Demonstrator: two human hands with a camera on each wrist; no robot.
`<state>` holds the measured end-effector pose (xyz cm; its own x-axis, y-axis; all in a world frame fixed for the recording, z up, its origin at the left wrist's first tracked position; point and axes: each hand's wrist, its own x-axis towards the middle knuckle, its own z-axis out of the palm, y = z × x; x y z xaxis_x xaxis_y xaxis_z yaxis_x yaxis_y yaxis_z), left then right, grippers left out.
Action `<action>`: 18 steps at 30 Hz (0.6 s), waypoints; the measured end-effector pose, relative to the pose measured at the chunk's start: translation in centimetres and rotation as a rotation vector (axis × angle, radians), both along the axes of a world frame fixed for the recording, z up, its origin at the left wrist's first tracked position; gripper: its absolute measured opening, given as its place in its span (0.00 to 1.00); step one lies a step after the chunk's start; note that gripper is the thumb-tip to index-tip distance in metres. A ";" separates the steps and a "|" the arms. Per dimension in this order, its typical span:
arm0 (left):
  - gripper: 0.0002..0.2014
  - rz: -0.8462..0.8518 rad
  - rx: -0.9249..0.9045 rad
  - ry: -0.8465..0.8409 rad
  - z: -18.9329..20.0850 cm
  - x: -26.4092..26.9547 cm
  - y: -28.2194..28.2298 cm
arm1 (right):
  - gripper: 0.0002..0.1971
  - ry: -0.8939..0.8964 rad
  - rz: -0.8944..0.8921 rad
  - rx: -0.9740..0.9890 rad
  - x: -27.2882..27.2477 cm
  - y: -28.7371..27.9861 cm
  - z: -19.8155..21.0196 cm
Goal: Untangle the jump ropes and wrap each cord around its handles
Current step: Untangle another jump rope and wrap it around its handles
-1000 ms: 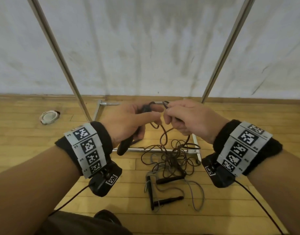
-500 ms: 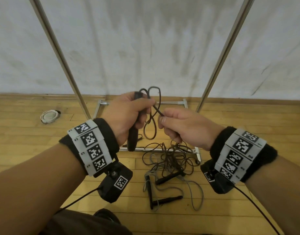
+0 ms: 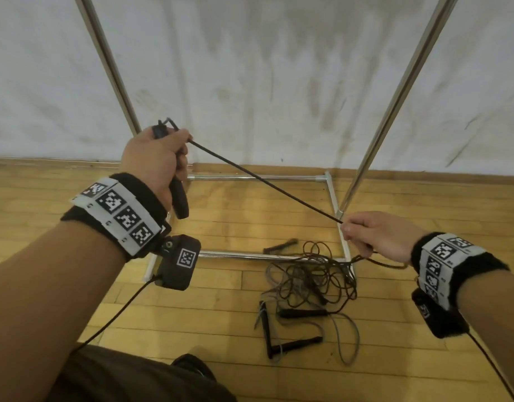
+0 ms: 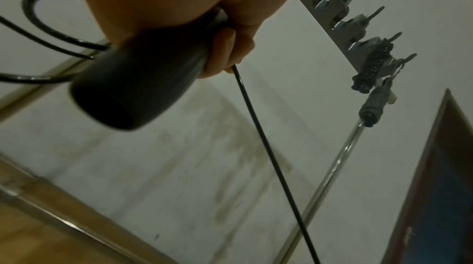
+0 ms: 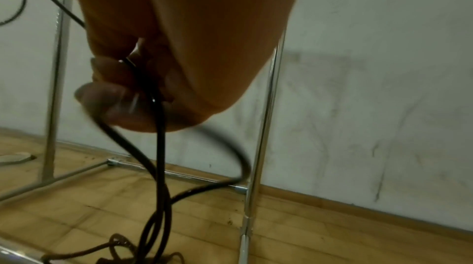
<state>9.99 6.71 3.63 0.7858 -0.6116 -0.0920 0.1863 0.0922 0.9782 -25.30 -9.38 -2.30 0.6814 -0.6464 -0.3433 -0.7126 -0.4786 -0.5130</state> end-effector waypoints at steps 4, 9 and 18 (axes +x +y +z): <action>0.09 -0.112 0.343 -0.040 -2.1 0.7 -0.3 | 0.16 -0.029 -0.045 -0.089 1.1 0.1 1.3; 0.16 -0.260 0.528 0.120 -4.5 0.3 -0.8 | 0.16 -0.577 -0.280 -0.169 3.3 1.4 6.7; 0.12 -0.573 0.120 -0.208 -2.6 -4.3 -1.2 | 0.14 -0.497 -0.069 -0.041 4.8 4.3 9.1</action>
